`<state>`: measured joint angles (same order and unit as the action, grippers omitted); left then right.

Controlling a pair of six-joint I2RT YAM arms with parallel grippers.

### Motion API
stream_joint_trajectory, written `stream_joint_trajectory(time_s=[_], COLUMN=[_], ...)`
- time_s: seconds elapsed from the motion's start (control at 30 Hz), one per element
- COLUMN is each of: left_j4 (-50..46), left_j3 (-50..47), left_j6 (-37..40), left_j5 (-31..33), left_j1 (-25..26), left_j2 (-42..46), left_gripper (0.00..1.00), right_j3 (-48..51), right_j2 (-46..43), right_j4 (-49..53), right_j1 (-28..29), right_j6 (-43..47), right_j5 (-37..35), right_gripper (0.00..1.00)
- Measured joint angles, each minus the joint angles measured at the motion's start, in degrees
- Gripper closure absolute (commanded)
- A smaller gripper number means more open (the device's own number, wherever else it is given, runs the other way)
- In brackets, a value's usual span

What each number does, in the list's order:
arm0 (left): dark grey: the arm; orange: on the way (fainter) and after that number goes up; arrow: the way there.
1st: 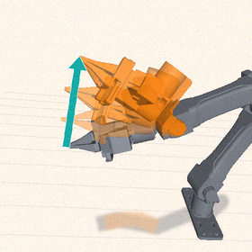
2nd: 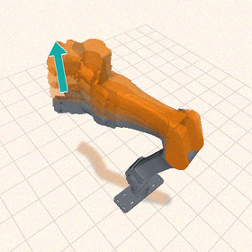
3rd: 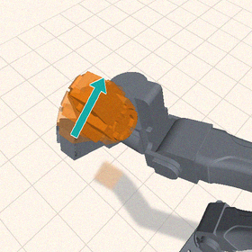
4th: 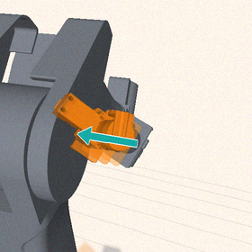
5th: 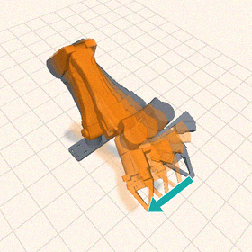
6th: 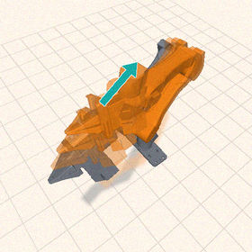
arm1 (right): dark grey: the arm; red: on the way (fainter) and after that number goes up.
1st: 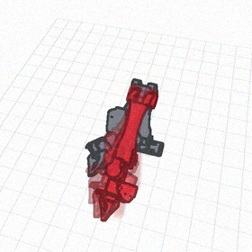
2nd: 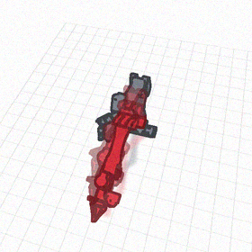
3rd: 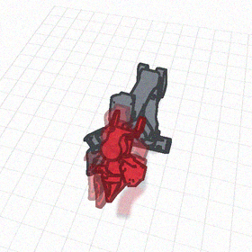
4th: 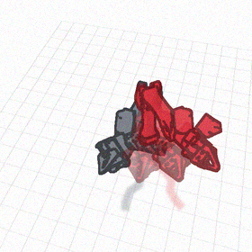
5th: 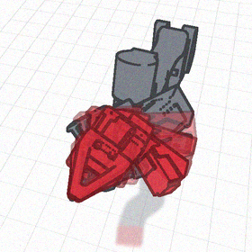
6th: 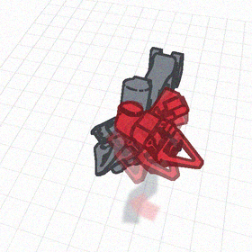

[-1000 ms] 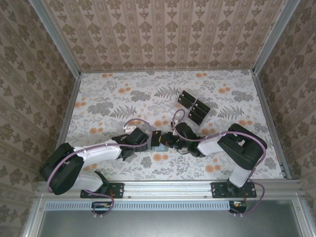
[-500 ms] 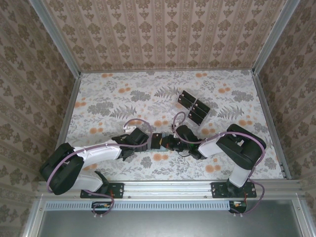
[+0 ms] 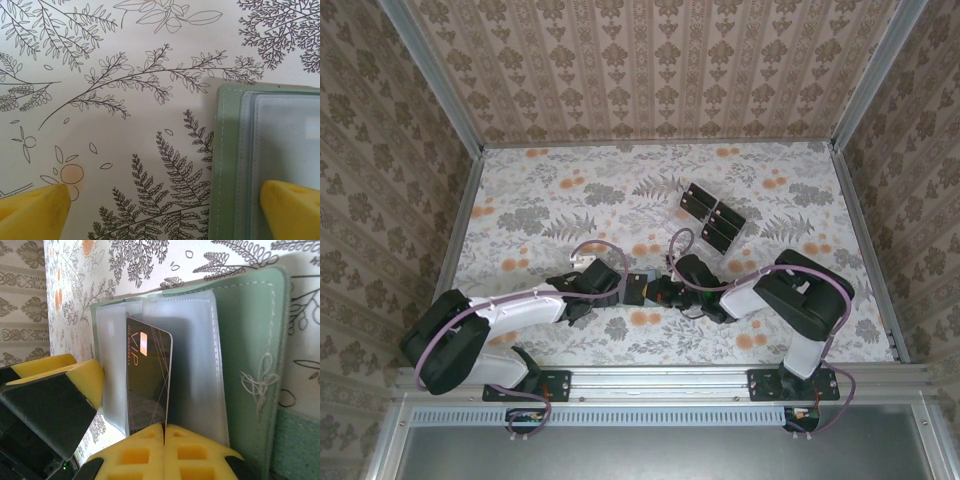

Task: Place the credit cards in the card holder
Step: Insert the credit card into the card slot.

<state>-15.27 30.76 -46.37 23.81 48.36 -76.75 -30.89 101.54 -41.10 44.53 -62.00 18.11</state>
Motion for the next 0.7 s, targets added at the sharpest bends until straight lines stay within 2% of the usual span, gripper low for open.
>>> stream_joint_trajectory(time_s=[0.7], left_j4=[0.2], left_j3=[-0.1], left_j6=[0.0], left_j5=[0.0], left_j1=[0.0], left_j2=[0.0], left_gripper=[0.00], right_j3=[-5.2], right_j2=[3.1], right_j4=[2.1], right_j1=[0.5], right_j6=[-0.2], right_j5=[2.5], right_gripper=[1.00])
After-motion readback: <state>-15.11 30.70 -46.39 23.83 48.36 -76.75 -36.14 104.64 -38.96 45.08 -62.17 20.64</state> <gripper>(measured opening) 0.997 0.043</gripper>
